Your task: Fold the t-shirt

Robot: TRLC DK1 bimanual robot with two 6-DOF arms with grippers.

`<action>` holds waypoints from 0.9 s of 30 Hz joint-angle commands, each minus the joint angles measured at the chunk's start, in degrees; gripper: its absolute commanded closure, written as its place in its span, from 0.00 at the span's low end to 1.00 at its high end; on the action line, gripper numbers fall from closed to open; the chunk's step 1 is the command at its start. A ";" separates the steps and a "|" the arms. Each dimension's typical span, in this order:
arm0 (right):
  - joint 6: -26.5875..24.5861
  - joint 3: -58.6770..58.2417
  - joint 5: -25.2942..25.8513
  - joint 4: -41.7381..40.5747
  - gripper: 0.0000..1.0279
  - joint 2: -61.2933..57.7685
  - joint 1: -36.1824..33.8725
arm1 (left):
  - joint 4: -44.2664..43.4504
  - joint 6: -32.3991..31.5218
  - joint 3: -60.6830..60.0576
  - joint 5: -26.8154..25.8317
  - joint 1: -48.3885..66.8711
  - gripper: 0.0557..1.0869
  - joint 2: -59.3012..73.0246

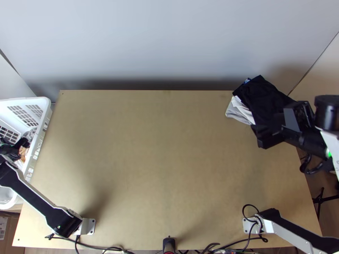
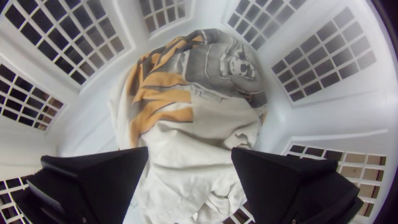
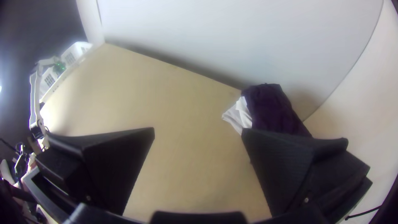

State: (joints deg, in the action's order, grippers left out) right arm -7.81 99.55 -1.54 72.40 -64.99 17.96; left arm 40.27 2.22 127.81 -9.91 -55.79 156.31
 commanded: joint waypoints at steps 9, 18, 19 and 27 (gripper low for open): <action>-0.89 8.03 -0.04 3.45 0.05 -7.61 1.64 | -2.74 -0.02 3.32 -0.90 1.12 0.05 9.89; -1.06 8.38 -0.04 3.54 0.05 -7.52 1.64 | -1.69 -1.08 3.76 -3.71 -3.18 0.97 12.53; -1.06 8.47 -0.04 3.54 0.05 -7.52 1.64 | -0.72 -1.52 3.68 -3.80 -3.54 0.97 11.91; -1.24 9.00 -0.13 3.45 0.05 -7.34 1.73 | 3.32 -2.39 -4.94 -10.04 -3.36 0.97 -5.23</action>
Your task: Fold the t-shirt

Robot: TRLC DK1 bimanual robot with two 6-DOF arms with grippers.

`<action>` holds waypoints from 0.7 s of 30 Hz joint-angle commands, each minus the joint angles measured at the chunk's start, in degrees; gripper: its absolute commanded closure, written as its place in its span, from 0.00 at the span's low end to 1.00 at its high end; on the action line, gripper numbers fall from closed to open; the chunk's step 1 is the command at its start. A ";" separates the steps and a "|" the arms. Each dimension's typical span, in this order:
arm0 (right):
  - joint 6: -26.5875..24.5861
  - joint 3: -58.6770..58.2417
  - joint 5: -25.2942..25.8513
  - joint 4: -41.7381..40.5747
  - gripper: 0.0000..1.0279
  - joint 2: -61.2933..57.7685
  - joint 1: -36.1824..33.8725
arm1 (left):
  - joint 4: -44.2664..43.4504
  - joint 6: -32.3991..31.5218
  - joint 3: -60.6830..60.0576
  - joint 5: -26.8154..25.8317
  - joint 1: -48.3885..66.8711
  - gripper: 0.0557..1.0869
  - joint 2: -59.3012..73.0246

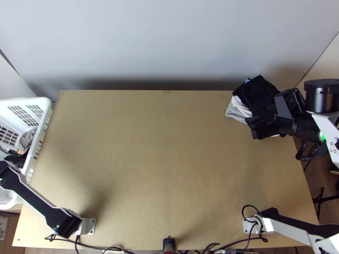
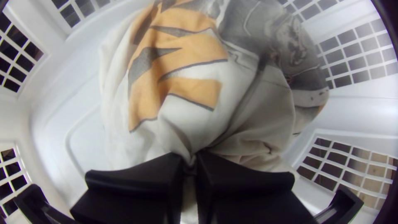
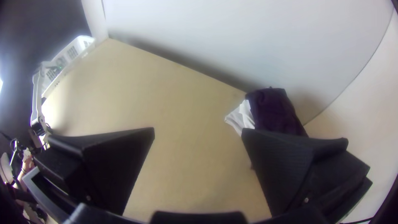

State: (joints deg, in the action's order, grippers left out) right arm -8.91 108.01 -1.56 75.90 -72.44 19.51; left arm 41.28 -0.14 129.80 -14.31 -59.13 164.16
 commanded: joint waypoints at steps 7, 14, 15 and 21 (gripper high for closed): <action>-0.67 -1.92 -0.11 -1.10 0.05 0.99 0.18 | 1.61 2.16 -17.47 -25.16 3.24 0.97 -47.17; -0.85 -2.80 -0.11 -1.63 0.05 1.87 0.18 | 2.40 1.81 -17.91 -30.34 8.51 0.97 -68.36; -1.02 -3.24 -0.11 -1.89 0.05 2.31 0.18 | 2.49 1.72 -18.70 -32.01 8.86 0.97 -71.08; -1.64 -8.34 -0.11 -5.06 0.05 5.56 0.27 | -0.32 1.72 -27.67 -38.96 14.31 0.97 -90.50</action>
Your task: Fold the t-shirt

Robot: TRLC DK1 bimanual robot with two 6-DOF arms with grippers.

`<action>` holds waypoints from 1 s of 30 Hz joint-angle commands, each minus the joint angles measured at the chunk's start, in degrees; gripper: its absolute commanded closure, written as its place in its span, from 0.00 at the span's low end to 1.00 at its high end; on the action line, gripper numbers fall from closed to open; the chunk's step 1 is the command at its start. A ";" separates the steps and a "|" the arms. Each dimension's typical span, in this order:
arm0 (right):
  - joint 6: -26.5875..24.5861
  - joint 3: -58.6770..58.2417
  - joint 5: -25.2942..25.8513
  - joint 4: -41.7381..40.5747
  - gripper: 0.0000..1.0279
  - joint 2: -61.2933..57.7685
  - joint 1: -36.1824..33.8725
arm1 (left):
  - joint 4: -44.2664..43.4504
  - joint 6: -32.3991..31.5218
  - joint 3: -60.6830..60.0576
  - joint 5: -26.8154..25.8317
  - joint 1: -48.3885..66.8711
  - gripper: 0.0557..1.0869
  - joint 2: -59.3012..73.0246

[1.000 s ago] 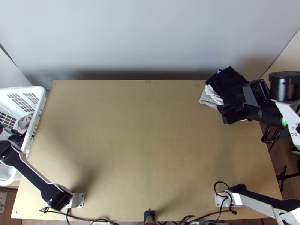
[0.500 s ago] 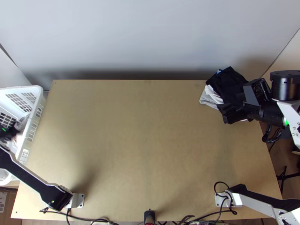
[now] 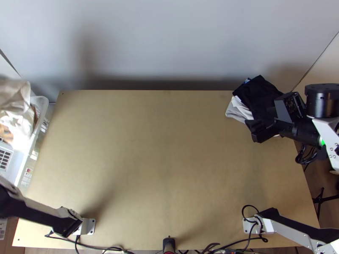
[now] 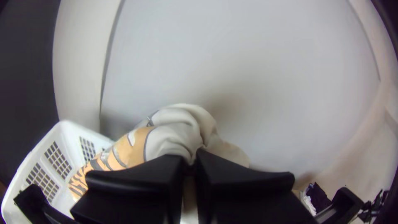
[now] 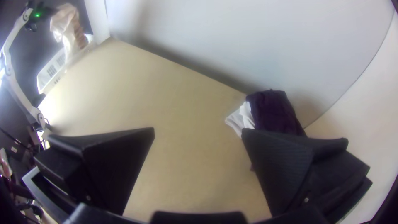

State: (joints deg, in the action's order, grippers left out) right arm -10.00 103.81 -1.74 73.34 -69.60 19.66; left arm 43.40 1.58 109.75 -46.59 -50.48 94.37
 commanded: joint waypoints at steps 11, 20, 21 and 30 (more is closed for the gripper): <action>-0.55 -8.01 -0.11 -5.75 0.05 4.92 0.29 | -2.97 -4.66 -15.45 -5.09 30.70 0.97 -37.15; -1.07 -8.45 -0.02 -7.16 0.05 5.97 0.55 | -0.42 -4.57 -22.48 -0.08 38.00 0.97 -37.50; -1.07 -8.80 -0.11 -7.25 0.05 6.15 0.55 | -0.24 -4.40 -22.30 -0.08 36.50 0.97 -37.68; -1.25 -11.96 -0.11 -10.59 0.05 6.85 0.55 | 0.55 -0.71 -20.55 -0.26 8.91 0.97 -38.64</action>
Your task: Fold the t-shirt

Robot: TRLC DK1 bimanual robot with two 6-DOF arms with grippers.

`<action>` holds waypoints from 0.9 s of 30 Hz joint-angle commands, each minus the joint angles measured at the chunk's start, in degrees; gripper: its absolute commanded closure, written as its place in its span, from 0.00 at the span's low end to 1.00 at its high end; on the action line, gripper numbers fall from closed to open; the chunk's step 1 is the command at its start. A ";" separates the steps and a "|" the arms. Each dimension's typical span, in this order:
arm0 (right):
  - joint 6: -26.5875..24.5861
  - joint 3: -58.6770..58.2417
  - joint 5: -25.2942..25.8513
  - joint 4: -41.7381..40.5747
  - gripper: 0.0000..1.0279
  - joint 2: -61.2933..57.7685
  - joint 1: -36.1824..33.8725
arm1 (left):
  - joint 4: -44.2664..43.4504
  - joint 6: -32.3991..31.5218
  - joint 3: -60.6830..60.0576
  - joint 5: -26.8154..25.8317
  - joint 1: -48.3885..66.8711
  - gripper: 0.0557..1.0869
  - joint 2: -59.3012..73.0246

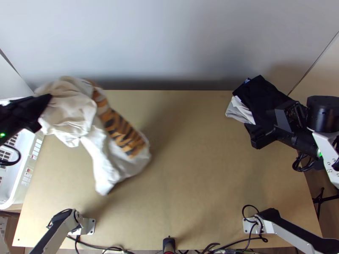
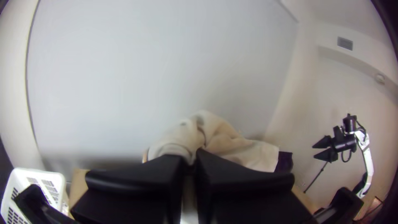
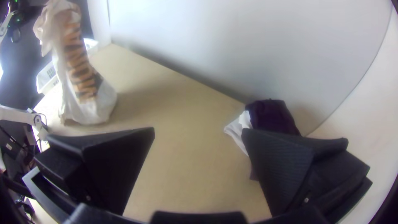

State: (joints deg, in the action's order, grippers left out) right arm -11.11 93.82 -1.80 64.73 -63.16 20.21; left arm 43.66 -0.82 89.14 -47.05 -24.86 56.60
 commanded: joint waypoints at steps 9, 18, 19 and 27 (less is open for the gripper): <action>-0.14 -4.52 -0.04 -5.05 0.05 0.31 0.01 | 0.55 11.63 -3.63 9.25 -30.07 0.97 -2.11; -0.14 -6.11 -0.04 -6.37 0.05 1.02 -0.52 | 0.55 12.07 -13.91 14.70 -18.82 0.97 -3.42; -0.14 -6.11 -0.04 -6.46 0.05 1.02 -0.87 | 0.46 11.28 -15.40 19.01 -11.61 0.97 -3.07; -0.75 -6.19 -0.04 -7.25 0.05 1.28 -2.72 | -4.02 2.67 -24.28 26.22 39.28 0.97 6.51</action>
State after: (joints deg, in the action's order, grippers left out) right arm -11.68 87.94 -1.80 57.89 -62.06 18.55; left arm 44.25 7.57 71.33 -24.84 -19.00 57.12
